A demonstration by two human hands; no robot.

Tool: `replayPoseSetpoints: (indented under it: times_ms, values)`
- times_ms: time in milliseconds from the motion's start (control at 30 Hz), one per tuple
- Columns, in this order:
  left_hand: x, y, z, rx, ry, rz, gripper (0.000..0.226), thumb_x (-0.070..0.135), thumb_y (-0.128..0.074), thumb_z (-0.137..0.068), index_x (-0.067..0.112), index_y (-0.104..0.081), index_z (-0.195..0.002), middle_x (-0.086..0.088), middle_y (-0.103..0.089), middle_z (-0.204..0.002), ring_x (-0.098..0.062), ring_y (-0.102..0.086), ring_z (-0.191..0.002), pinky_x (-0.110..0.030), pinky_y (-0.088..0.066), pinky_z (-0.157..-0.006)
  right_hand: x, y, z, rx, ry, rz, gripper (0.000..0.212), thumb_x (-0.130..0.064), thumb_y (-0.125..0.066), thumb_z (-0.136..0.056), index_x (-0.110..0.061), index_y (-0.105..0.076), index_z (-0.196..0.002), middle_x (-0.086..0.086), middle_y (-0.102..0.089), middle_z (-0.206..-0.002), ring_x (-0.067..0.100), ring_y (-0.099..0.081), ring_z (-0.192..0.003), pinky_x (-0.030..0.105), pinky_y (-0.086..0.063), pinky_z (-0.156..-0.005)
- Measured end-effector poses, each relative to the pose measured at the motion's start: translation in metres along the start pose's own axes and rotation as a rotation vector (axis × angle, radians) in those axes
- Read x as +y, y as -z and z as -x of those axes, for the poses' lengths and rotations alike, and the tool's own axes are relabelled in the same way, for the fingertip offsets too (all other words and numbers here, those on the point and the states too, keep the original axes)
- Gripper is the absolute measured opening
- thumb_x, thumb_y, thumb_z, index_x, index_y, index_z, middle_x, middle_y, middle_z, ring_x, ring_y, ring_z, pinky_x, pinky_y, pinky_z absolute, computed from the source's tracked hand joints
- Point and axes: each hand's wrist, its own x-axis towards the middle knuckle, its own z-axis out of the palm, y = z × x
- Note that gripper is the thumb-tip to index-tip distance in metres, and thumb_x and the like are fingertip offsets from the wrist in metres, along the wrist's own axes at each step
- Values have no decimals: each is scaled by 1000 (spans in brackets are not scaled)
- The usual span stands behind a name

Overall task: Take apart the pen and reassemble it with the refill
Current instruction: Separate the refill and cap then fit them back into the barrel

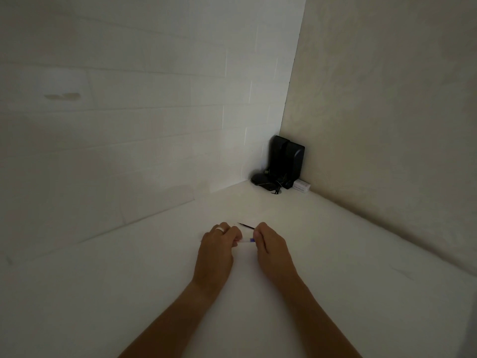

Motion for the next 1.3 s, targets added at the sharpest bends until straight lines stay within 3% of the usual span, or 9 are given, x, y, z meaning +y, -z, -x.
replayPoseSetpoints:
  times_ms: [67,133,233,400,533,633,767,967,1300]
  values:
    - [2,0,1,7,-13,-6,41,-15,-60,-67,23,-63,-83,9,-56,-81,-7,-54,-75,-32,-50,-67,1,-1,-1,6,-37,15,30,-12,-41,-103,3,-46,-77,-2,-42,-63,-13,-51,-64,8,-37,-59]
    - [3,0,1,28,-7,-13,45,-17,-60,-65,24,-62,-83,10,-54,-80,-5,-51,-74,-30,-48,-68,2,-3,-1,15,-31,43,34,-20,-40,-104,-1,-47,-76,-10,-40,-61,-10,-51,-64,11,-36,-57]
    - [2,1,1,48,6,-1,48,-19,-60,-63,24,-61,-83,12,-50,-79,-4,-46,-73,-29,-47,-68,5,-6,1,17,40,47,29,-19,-41,-103,-12,-44,-75,-10,-40,-62,5,-44,-60,14,-33,-57]
    - [1,-3,1,13,-6,53,36,-7,-62,-77,22,-72,-97,7,-59,-90,-10,-55,-83,-28,-50,-74,9,-5,-1,23,23,128,29,-17,-44,-102,-17,-44,-72,-12,-40,-57,5,-43,-54,15,-33,-53]
    - [0,-3,0,11,-12,72,29,1,-56,-77,24,-70,-87,7,-54,-86,-14,-53,-80,-30,-50,-69,10,-5,-1,-10,35,186,31,-15,-44,-101,-17,-41,-70,-15,-39,-54,5,-37,-48,17,-27,-48]
    - [3,-2,-1,29,-39,-2,29,-6,-68,-75,20,-69,-87,4,-60,-88,-16,-55,-82,-29,-49,-70,12,-7,-2,15,13,199,30,-13,-44,-100,-18,-40,-70,-12,-38,-55,5,-35,-49,18,-26,-49]
    - [3,-7,2,60,-142,-136,26,9,-79,-76,14,-72,-101,-4,-70,-99,-23,-64,-92,-36,-52,-81,17,-7,-3,83,-59,161,29,-9,-43,-97,-22,-38,-71,-9,-43,-63,8,-40,-57,22,-31,-56]
    - [4,3,1,40,-43,-125,33,-4,-79,-62,21,-75,-82,5,-67,-72,-17,-61,-66,-25,-50,-64,13,-8,0,43,-15,232,28,-13,-42,-98,-19,-36,-72,-7,-39,-61,12,-36,-55,26,-30,-55]
    - [3,3,1,69,-74,-87,32,-10,-72,-65,18,-72,-80,3,-63,-73,-20,-56,-75,-30,-51,-64,6,-2,0,-30,-53,247,38,-15,-44,-100,-22,-34,-64,-7,-33,-50,8,-31,-45,22,-23,-46]
